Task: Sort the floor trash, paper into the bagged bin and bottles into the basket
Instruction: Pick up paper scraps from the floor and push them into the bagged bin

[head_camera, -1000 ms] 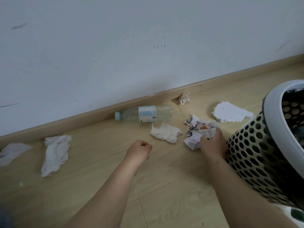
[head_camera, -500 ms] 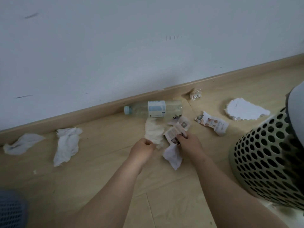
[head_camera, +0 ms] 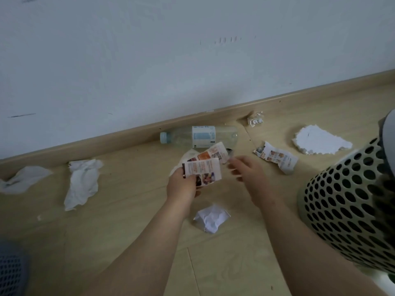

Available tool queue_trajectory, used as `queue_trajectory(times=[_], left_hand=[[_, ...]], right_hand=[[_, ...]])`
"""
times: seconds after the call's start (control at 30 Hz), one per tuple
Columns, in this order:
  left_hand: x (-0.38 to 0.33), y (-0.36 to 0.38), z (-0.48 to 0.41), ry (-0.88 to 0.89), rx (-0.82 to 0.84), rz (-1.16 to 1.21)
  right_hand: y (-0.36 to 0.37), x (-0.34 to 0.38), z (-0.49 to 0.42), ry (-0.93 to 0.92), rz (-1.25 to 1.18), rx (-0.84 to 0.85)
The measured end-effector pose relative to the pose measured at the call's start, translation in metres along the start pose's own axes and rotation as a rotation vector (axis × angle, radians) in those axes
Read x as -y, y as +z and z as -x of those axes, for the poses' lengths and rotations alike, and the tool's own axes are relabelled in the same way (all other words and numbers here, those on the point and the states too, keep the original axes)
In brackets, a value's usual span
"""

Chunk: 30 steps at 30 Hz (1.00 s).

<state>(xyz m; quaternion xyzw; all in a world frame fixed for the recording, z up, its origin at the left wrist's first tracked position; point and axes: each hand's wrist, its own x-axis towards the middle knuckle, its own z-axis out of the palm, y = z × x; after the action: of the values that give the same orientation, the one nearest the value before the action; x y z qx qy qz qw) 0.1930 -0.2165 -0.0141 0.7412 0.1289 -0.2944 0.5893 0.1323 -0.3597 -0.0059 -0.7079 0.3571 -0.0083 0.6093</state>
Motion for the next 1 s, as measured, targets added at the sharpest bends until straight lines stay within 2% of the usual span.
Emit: queue_trajectory(times=[0.07,0.1,0.13,0.2,0.27,0.33,0.43,0.57,0.73,1.0], left_hand=[[0.005,-0.002,-0.003,-0.051,-0.030,-0.030],[0.010,-0.004,-0.004,-0.070,-0.038,-0.071],[0.015,-0.006,-0.005,-0.087,-0.040,-0.121],[0.025,-0.010,-0.005,-0.126,-0.052,-0.218],[0.036,-0.013,-0.007,-0.154,-0.056,-0.231],[0.040,-0.015,-0.009,-0.160,-0.085,-0.162],[0.040,-0.014,-0.009,-0.184,-0.094,-0.048],[0.040,-0.014,-0.007,-0.173,-0.092,-0.041],[0.043,-0.019,-0.003,-0.162,-0.092,-0.123],[0.055,-0.053,0.002,-0.204,-0.080,-0.249]], right_hand=[[-0.022,-0.006,-0.011,-0.058,0.168,-0.339],[-0.034,-0.009,-0.019,-0.029,0.316,-0.473],[-0.045,-0.014,-0.027,0.028,0.478,-0.538],[-0.058,-0.024,-0.039,0.153,0.698,-0.459],[-0.060,-0.033,-0.044,0.237,0.759,-0.304],[-0.055,-0.042,-0.042,0.264,0.831,-0.218],[-0.035,-0.055,-0.024,0.187,0.972,-0.286],[-0.006,-0.066,-0.003,0.069,1.036,-0.317],[0.011,-0.070,0.011,-0.078,1.138,-0.222],[0.029,-0.073,0.025,-0.095,1.107,-0.081]])
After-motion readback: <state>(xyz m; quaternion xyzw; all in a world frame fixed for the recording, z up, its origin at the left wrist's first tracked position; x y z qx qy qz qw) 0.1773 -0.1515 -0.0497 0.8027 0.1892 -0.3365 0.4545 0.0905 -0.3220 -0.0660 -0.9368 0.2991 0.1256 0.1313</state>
